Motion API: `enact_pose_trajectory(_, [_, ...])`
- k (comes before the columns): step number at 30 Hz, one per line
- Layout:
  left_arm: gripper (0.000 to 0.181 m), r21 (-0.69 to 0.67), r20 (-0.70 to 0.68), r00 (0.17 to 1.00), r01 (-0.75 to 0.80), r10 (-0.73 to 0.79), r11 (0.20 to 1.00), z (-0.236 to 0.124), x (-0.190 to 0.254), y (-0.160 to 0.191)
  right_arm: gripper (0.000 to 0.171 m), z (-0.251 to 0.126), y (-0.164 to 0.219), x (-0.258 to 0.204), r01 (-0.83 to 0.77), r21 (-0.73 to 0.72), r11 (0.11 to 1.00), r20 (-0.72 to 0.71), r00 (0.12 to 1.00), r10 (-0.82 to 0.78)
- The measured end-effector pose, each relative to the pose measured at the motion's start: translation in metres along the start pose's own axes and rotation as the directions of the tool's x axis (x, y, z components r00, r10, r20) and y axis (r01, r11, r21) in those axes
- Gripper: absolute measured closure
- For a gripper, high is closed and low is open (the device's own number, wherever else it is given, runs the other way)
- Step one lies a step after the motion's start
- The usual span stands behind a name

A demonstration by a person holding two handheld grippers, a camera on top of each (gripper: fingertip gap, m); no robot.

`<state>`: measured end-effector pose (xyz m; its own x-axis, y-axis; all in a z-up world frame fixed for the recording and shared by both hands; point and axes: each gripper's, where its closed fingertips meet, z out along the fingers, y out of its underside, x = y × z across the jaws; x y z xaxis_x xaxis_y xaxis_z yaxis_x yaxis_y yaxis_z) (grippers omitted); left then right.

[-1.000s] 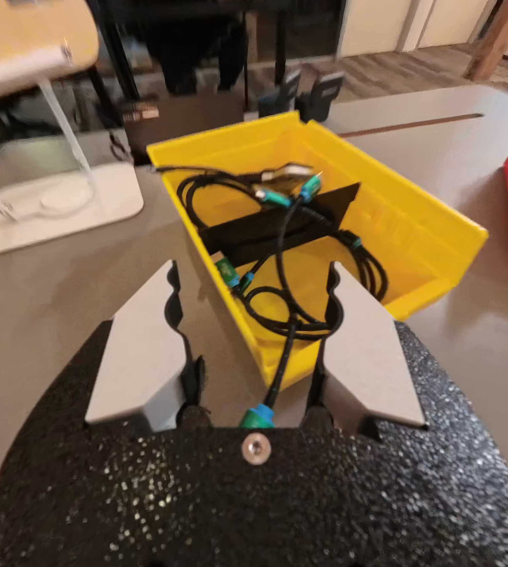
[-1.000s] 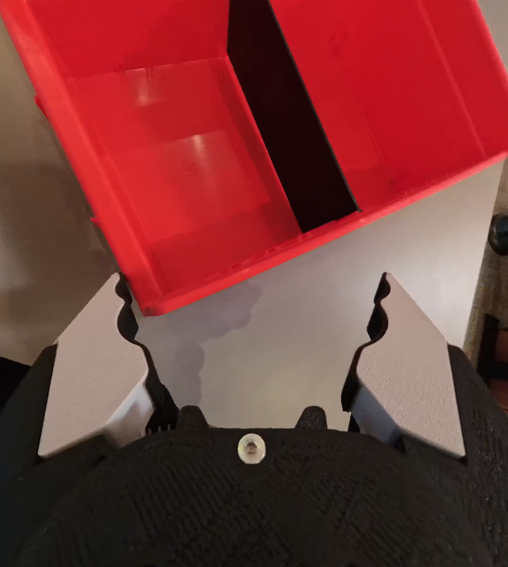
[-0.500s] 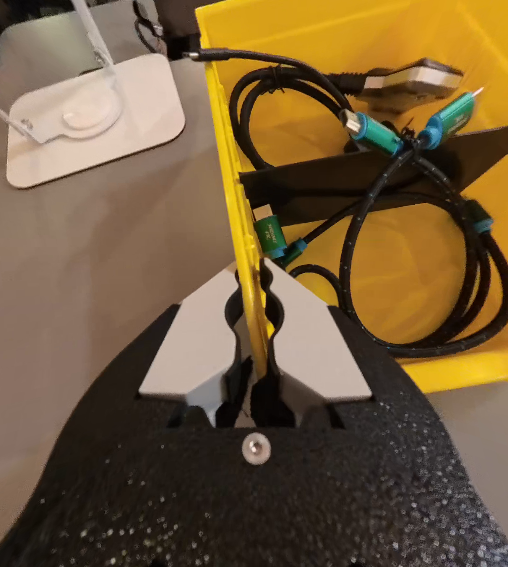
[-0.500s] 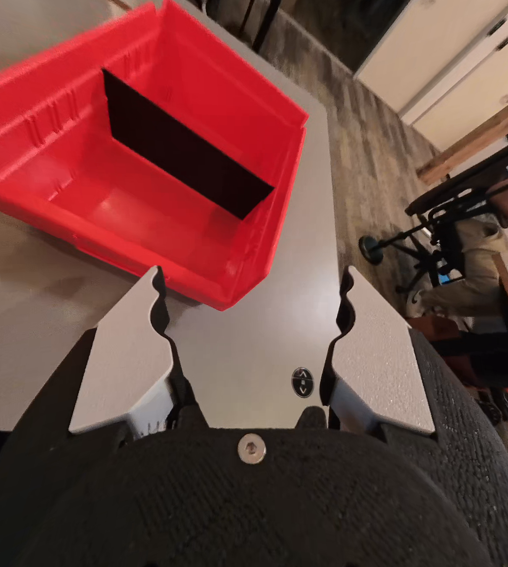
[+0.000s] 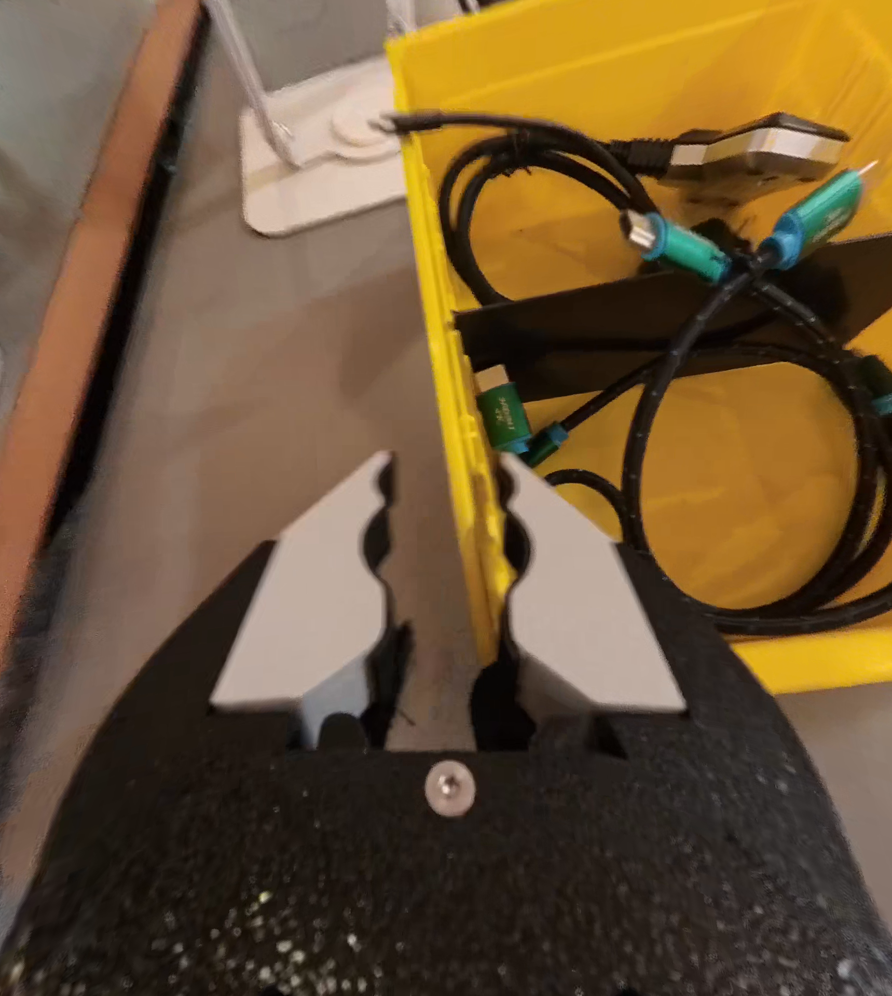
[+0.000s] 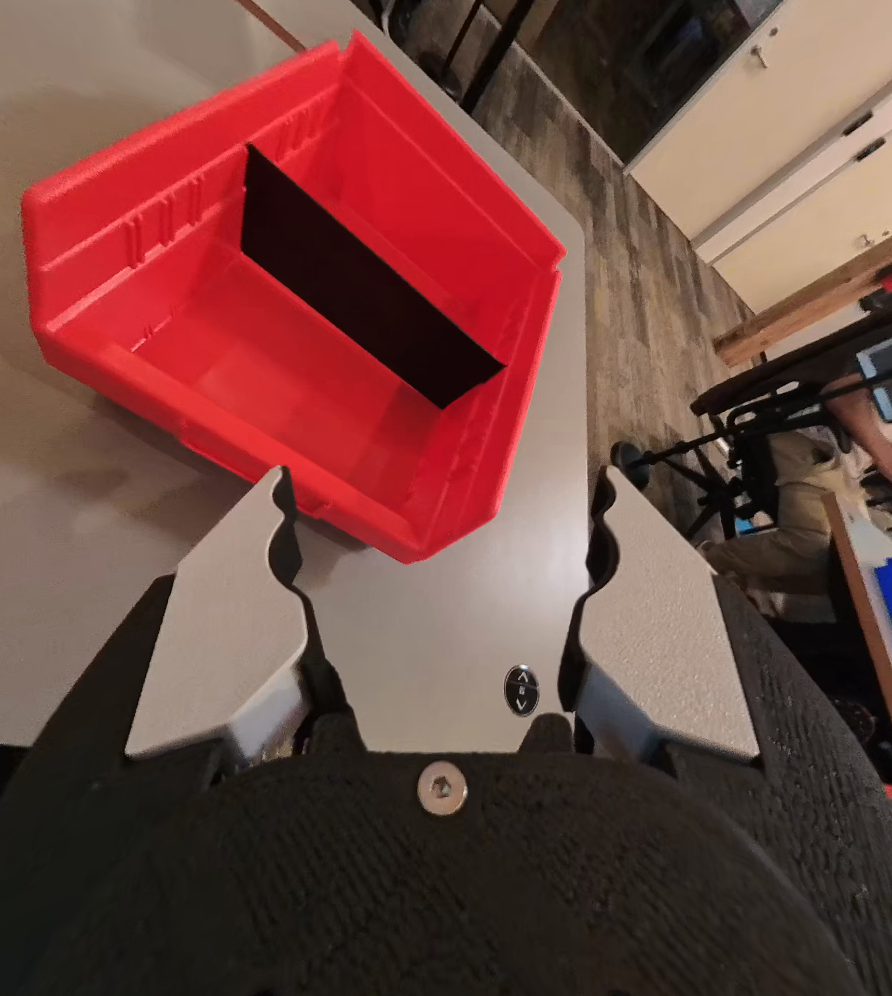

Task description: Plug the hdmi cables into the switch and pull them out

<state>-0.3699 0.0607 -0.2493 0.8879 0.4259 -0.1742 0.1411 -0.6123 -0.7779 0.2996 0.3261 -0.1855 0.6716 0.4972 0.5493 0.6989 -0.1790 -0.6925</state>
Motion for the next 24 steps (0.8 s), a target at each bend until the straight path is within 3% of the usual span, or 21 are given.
enact_pose_trajectory(3, [0.109,0.196,0.096,0.982,-0.18,0.164,0.964,-0.033,0.003,-0.042,0.064,-0.005,-0.025,-0.005,0.017,0.085,0.996,-0.005,1.0,-0.016])
enact_pose_trajectory(5, [0.112,0.35,0.068,0.95,-0.31,0.306,0.884,-0.052,0.033,-0.085,0.068,-0.013,-0.057,-0.01,0.003,0.2,0.98,-0.005,1.0,-0.002])
enact_pose_trajectory(7, [0.115,0.402,0.056,0.85,-0.5,0.524,0.767,-0.055,0.069,-0.115,0.074,-0.021,-0.101,-0.023,0.001,0.346,0.938,0.006,1.0,-0.004])
enact_pose_trajectory(9, [0.114,0.377,0.063,0.666,-0.705,0.743,0.601,-0.037,0.099,-0.129,0.081,-0.029,-0.144,-0.041,-0.001,0.48,0.877,0.026,1.0,-0.013])
enact_pose_trajectory(11, [0.115,0.343,0.088,0.417,-0.865,0.904,0.366,-0.008,0.121,-0.134,0.083,-0.032,-0.176,-0.065,-0.006,0.558,0.829,0.068,0.997,-0.039])
enact_pose_trajectory(13, [0.127,0.297,0.15,0.184,-0.946,0.971,0.133,0.021,0.128,-0.139,0.084,-0.029,-0.194,-0.087,0.015,0.586,0.81,0.089,0.993,-0.082])
enact_pose_trajectory(14, [0.125,0.269,0.124,0.119,-0.96,0.985,0.082,0.036,0.129,-0.137,0.084,-0.026,-0.196,-0.096,0.042,0.583,0.812,0.089,0.989,-0.115])
enact_pose_trajectory(18, [0.124,0.307,-0.058,0.035,-0.95,0.998,0.052,0.07,0.137,-0.128,0.085,-0.004,-0.185,-0.1,0.117,0.519,0.847,0.048,0.985,-0.166])
enact_pose_trajectory(24, [0.117,0.277,-0.263,-0.074,-0.961,0.962,0.001,0.105,0.137,-0.106,0.085,0.007,-0.172,-0.081,0.026,0.495,0.868,0.086,0.993,-0.079])
